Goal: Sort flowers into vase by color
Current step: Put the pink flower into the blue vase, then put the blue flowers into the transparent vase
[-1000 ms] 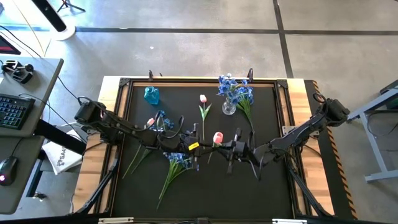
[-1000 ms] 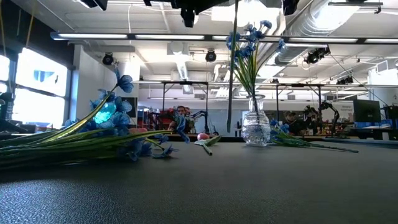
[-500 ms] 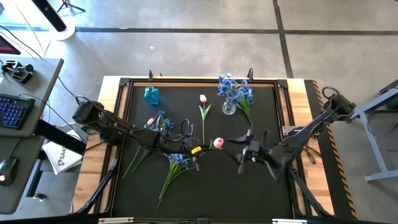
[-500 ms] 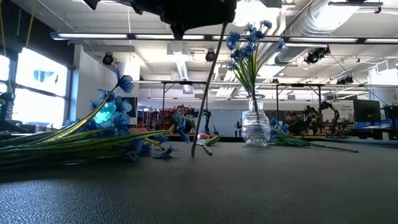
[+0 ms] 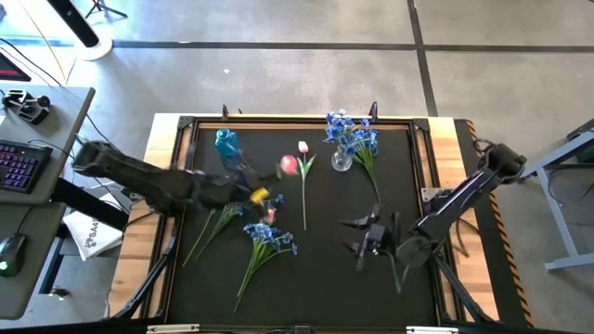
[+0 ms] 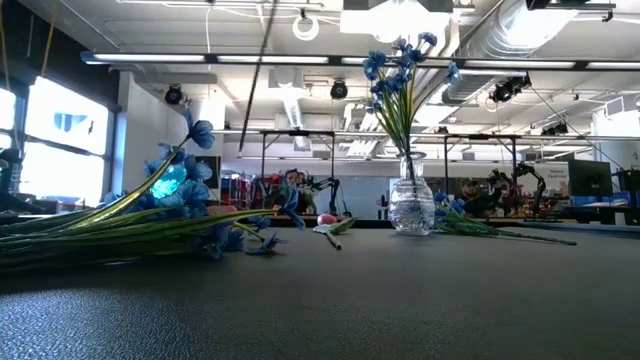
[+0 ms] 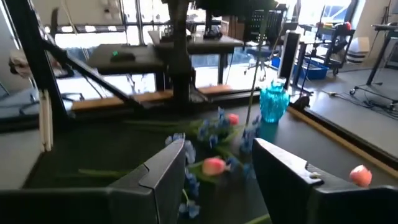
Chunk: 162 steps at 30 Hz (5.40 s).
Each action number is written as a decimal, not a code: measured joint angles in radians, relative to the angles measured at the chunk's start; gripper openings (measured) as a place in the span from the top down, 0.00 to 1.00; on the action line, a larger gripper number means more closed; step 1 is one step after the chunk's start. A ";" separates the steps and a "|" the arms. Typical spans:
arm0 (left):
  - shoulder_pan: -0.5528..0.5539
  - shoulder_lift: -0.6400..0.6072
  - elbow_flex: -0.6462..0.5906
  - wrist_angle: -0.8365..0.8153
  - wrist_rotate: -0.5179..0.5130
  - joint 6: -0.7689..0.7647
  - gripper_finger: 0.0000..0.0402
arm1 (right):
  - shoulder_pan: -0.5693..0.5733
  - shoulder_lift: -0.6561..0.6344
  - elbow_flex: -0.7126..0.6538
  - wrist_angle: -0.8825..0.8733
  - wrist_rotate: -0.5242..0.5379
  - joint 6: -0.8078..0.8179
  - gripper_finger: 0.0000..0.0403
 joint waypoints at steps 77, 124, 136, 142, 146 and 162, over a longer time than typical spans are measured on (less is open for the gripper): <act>0.740 -0.412 0.099 -0.944 0.453 -0.398 0.61 | 0.142 -0.156 0.000 -0.227 0.104 0.159 0.56; -0.043 -0.077 -0.410 0.394 0.265 -0.366 0.61 | -0.965 -0.128 -0.314 -0.765 -0.588 0.613 0.49; -0.043 -0.077 -0.410 0.392 0.264 -0.355 0.61 | -0.969 -0.128 -0.372 -0.719 -0.582 0.584 0.80; -0.045 -0.077 -0.410 0.391 0.264 -0.356 0.61 | -0.948 -0.138 -0.357 -0.815 -0.611 0.644 0.97; -0.047 -0.077 -0.410 0.391 0.264 -0.356 0.61 | -0.863 -0.138 -0.275 -1.012 -0.670 0.796 0.96; -0.073 -0.077 -0.410 0.375 0.264 -0.313 0.61 | -0.216 -0.008 -0.111 -1.056 -0.791 1.546 0.99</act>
